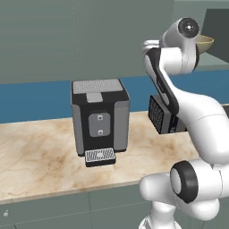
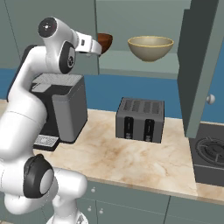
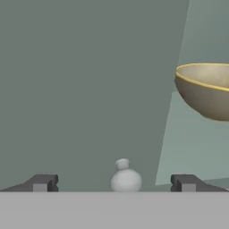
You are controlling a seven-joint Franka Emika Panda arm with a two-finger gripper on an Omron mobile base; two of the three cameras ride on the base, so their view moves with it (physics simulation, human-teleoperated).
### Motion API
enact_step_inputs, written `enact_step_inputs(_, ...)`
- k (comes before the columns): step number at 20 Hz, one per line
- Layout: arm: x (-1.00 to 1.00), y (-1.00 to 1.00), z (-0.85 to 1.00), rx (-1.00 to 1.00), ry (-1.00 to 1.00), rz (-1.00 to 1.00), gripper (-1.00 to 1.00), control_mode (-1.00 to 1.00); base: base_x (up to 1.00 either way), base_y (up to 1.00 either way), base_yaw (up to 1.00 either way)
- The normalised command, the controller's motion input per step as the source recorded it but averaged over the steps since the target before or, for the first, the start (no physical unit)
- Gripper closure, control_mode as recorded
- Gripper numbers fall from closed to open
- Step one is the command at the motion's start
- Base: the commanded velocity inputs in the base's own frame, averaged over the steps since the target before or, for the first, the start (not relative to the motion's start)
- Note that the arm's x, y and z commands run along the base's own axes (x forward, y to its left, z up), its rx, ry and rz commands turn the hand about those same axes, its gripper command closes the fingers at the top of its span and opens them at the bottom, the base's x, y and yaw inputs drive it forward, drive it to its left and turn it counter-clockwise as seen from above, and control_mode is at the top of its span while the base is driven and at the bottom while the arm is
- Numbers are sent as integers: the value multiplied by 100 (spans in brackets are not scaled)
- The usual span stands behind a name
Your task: Move the bowls from the cabinet to the plates on the dining table.
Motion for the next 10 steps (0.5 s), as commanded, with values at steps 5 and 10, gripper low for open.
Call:
enact_step_inputs(5,1,-7,-9,0,0,0,-100,-100,0,0,0)
enact_step_inputs(10,3,-5,-9,0,0,0,-100,-100,0,0,0)
